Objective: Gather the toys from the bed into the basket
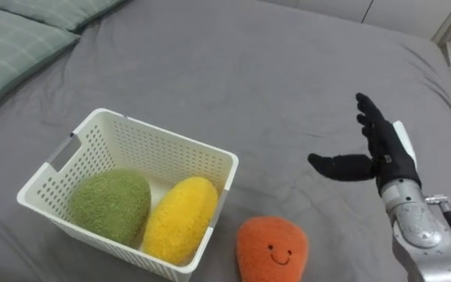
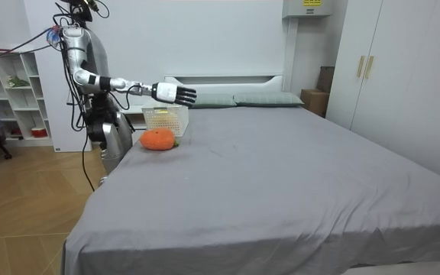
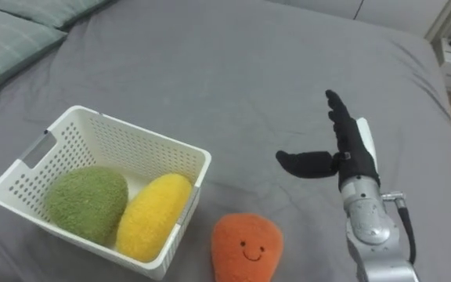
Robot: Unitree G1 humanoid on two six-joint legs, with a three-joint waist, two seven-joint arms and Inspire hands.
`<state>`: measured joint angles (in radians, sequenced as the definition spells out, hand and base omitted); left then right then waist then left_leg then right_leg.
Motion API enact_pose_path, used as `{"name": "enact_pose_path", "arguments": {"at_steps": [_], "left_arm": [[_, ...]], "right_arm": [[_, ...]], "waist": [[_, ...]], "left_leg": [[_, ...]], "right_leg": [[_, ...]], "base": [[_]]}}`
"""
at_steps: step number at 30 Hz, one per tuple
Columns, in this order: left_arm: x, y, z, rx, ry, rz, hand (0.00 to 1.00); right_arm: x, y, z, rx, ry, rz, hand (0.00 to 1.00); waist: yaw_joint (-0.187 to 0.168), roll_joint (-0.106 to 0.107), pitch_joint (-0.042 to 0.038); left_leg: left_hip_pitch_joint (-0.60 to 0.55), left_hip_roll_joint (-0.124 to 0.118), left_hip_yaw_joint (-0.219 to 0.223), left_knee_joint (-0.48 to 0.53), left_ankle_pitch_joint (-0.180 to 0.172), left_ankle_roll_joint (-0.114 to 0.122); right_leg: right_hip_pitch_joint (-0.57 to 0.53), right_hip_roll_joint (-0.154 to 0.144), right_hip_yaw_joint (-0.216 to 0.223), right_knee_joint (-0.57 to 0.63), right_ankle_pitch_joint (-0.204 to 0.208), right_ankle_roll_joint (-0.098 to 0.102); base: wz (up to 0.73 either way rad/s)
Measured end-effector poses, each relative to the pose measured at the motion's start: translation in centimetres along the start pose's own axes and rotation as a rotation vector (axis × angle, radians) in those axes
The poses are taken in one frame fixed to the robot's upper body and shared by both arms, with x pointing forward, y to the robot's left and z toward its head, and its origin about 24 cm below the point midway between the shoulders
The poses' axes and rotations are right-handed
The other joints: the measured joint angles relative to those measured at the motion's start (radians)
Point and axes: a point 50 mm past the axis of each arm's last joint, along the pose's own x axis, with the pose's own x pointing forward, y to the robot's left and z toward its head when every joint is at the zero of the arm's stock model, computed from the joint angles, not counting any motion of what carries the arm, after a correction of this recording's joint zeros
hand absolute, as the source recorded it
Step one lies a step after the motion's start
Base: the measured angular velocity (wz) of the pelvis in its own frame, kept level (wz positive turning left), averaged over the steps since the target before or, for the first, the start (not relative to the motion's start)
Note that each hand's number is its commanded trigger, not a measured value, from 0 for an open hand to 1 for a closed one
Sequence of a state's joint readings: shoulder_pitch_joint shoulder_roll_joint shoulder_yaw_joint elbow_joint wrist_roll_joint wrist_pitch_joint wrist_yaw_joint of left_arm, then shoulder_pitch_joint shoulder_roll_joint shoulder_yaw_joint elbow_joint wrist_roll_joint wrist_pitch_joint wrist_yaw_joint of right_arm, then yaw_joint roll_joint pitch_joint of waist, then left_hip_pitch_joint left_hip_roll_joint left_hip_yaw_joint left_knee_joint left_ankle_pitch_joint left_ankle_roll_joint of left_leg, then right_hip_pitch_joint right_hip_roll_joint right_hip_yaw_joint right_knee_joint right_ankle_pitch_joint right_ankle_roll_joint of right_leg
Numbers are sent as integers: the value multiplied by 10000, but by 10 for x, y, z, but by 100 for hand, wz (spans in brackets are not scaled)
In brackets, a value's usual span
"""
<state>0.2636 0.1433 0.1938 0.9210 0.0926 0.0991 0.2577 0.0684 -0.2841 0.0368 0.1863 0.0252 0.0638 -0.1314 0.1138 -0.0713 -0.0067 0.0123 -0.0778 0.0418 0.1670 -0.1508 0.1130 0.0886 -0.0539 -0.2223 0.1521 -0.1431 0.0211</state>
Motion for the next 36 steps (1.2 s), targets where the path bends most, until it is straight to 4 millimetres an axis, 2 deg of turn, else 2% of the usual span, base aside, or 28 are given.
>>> {"name": "enact_pose_path", "arguments": {"at_steps": [1,6,7,10,17,23,28,36], "left_arm": [[0,0,0,-37,2,5,0],[0,-3,-3,-34,171,62,0],[0,-3,-3,-30,207,71,0],[0,-4,-3,-2,190,48,0],[0,-4,2,-30,58,69,0],[0,-4,2,-31,31,47,0],[0,-7,7,-132,-208,-4,0],[0,-10,10,-82,-332,-88,0]], "right_arm": [[-4,2,-13,31,529,35,0],[-12,5,-34,-130,1350,82,0],[-14,5,-43,-226,1730,104,0],[-22,16,-54,-384,2119,584,0],[-28,33,-63,-141,2505,1306,0],[-37,47,-82,-130,3383,1831,0],[-45,57,-101,-566,4225,2514,0],[-41,65,-99,-936,4167,3053,0]], "waist": [[16,-12,12],[-7,132,103],[6,145,104],[3,137,98],[6,126,102],[21,60,113],[273,49,112],[313,47,117]], "left_leg": [[-6,0,10,3,-2,2],[3,-8,79,3,-25,29],[6,-6,79,-2,-25,29],[-18,1,65,0,-26,24],[-28,-19,-19,1,-31,33],[-48,-33,-121,-10,-39,36],[-58,-31,-102,-3,-47,40],[-104,-39,-168,21,-55,34]], "right_leg": [[-16,-3,11,7,-1,2],[-28,-17,83,10,1,20],[5,-17,68,10,0,21],[4,-10,24,4,-1,21],[-14,-15,-22,-6,0,22],[-25,6,5,-9,0,21],[-49,10,28,-12,0,21],[-13,16,-10,-12,0,21]], "base": [[-4],[-6],[0],[1],[3],[3],[0],[2]]}}
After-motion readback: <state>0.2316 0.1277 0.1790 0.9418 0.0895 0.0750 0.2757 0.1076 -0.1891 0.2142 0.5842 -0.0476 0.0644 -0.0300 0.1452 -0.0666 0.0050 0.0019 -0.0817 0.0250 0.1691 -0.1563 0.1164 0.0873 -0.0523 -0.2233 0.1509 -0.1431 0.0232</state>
